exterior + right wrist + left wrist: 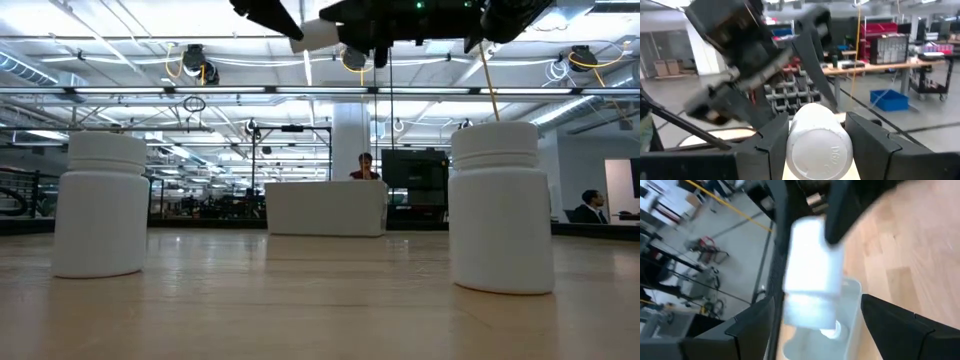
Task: Pick and place pill bottles into a basket
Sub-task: Put the white pill bottle into the gray bin
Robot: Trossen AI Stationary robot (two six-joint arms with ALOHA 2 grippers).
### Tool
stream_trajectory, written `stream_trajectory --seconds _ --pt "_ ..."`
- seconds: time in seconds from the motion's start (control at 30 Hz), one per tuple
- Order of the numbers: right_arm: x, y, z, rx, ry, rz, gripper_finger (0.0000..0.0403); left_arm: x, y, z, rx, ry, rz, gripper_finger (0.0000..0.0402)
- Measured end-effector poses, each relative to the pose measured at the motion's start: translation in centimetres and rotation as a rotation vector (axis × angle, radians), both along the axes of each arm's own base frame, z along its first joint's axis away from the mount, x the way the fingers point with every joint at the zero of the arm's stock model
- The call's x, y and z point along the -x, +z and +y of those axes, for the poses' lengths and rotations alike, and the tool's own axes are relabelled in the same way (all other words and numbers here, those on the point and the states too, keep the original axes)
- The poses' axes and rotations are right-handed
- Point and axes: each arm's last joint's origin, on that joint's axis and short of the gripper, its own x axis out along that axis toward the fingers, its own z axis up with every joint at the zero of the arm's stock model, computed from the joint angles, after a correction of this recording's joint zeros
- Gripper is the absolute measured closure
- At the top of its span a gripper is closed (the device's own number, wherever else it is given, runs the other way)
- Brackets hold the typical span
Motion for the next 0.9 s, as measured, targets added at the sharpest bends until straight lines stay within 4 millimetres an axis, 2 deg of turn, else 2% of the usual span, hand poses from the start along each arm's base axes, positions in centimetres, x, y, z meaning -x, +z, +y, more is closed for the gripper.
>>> stream_trajectory --seconds 0.17,0.33,0.5,0.7,0.9 --pt "0.6 -0.8 -0.1 0.008 -0.01 -0.047 0.0237 0.4 -0.5 0.4 0.05 0.019 0.052 0.0104" --pt "1.8 -2.3 -1.3 -0.036 -0.044 -0.111 0.0237 0.7 -0.5 0.8 0.099 0.015 0.049 0.0103" --pt "3.6 -2.7 -1.9 -0.044 0.015 -0.275 0.0237 0.9 -0.3 0.9 0.104 0.024 0.039 0.0103" --pt "5.7 -3.0 -1.4 0.004 0.093 -0.448 0.0237 1.0 -0.2 0.9 0.108 0.025 0.03 0.0107" --pt "6.6 -3.3 -0.5 0.056 0.126 -0.518 0.0238 0.6 -0.1 0.8 0.145 -0.02 -0.035 0.0106"
